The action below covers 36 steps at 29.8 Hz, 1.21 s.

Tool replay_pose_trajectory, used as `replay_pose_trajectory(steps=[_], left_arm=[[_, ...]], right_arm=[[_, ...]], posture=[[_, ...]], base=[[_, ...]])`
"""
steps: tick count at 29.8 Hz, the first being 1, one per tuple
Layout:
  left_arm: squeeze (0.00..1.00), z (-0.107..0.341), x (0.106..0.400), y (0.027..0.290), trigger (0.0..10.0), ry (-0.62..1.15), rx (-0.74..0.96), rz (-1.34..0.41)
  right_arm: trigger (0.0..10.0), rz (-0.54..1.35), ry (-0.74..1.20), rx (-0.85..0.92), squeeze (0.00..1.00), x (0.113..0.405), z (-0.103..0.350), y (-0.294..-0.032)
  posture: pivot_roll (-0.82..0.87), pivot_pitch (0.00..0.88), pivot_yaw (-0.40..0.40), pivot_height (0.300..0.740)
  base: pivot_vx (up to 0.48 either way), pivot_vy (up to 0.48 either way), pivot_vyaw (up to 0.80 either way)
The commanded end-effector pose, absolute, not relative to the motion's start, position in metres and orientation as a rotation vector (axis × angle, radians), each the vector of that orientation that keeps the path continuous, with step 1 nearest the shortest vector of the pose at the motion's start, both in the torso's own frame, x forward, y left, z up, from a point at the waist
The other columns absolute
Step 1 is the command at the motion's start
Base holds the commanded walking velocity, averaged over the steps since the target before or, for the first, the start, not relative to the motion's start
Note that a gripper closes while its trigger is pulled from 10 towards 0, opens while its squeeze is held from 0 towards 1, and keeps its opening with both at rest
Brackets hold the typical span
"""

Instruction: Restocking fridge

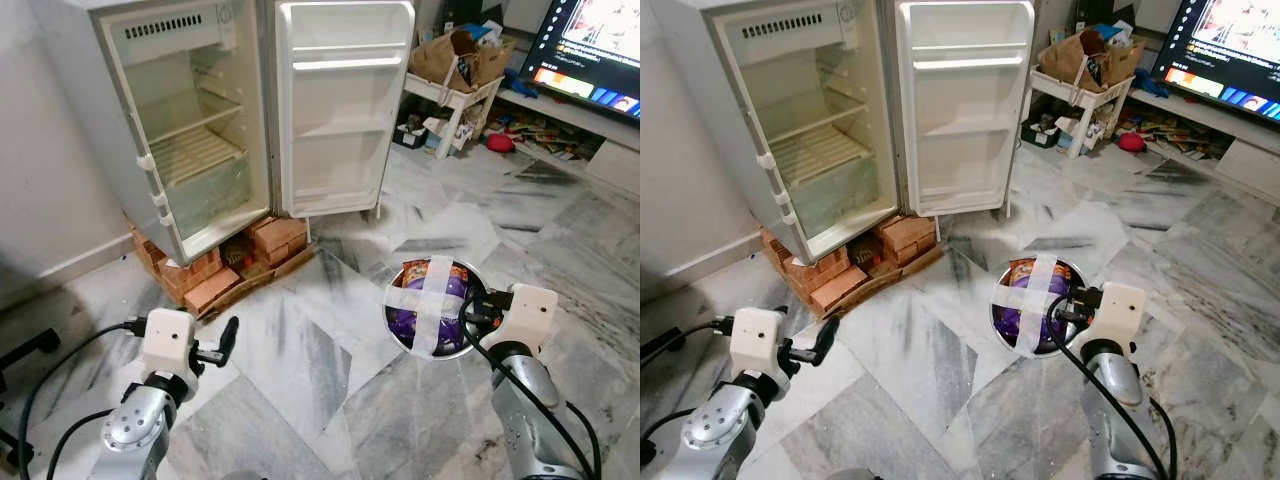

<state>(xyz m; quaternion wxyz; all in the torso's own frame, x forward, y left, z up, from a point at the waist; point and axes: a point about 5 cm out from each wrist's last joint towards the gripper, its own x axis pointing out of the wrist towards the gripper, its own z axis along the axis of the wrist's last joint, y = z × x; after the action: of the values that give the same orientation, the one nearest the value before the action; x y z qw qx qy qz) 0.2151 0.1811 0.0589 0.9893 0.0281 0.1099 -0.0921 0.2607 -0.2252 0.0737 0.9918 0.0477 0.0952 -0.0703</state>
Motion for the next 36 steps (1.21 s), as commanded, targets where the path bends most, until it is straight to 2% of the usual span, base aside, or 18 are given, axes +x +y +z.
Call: replay_pose_trajectory(steps=[1, 4, 7, 12, 16, 25, 29, 36], left_arm=[[0.0, 0.059, 0.213, 0.191, 10.0, 0.21, 0.087, -0.145], [0.0, 0.057, 0.205, 0.214, 10.0, 0.199, 0.127, -0.05], [0.0, 0.057, 0.199, 0.225, 10.0, 0.2, 0.141, -0.004], [0.0, 0.056, 0.195, 0.231, 10.0, 0.202, 0.165, 0.002], [0.0, 0.056, 0.202, 0.231, 10.0, 0.192, 0.177, -0.023], [0.0, 0.064, 0.221, 0.218, 10.0, 0.138, 0.202, -0.099], [0.0, 0.064, 0.218, 0.215, 10.0, 0.137, 0.184, -0.101], [0.0, 0.067, 0.212, 0.21, 10.0, 0.1, 0.187, -0.101]], right_arm=[[10.0, -0.125, 0.143, 0.077, 0.0, 0.269, 0.086, -0.229], [10.0, -0.134, 0.119, 0.047, 0.0, 0.274, 0.091, -0.239], [10.0, -0.155, 0.097, 0.029, 0.0, 0.276, 0.096, -0.247], [10.0, -0.198, 0.093, 0.035, 0.0, 0.273, 0.095, -0.256], [10.0, -0.221, 0.107, 0.054, 0.0, 0.264, 0.088, -0.259], [10.0, -0.174, 0.14, 0.053, 0.0, 0.244, 0.08, -0.254], [10.0, -0.186, 0.161, 0.025, 0.0, 0.226, 0.078, -0.264], [10.0, -0.156, 0.109, 0.001, 0.0, 0.224, 0.091, -0.263]], posture=[[0.12, 0.004, -0.068, 0.74], [0.12, 0.0, -0.071, 0.74], [0.12, 0.0, -0.067, 0.74], [0.12, 0.0, -0.05, 0.74], [0.1, 0.0, -0.025, 0.74], [0.08, 0.0, -0.027, 0.74], [0.06, 0.0, -0.013, 0.74], [0.06, 0.001, -0.01, 0.74]], base=[[0.0, 0.0, 0.0], [0.0, 0.0, 0.0], [0.0, 0.0, 0.0], [0.0, 0.0, 0.0], [0.0, 0.0, 0.0], [0.0, 0.0, 0.0], [0.0, 0.0, 0.0], [0.0, 0.0, 0.0]])
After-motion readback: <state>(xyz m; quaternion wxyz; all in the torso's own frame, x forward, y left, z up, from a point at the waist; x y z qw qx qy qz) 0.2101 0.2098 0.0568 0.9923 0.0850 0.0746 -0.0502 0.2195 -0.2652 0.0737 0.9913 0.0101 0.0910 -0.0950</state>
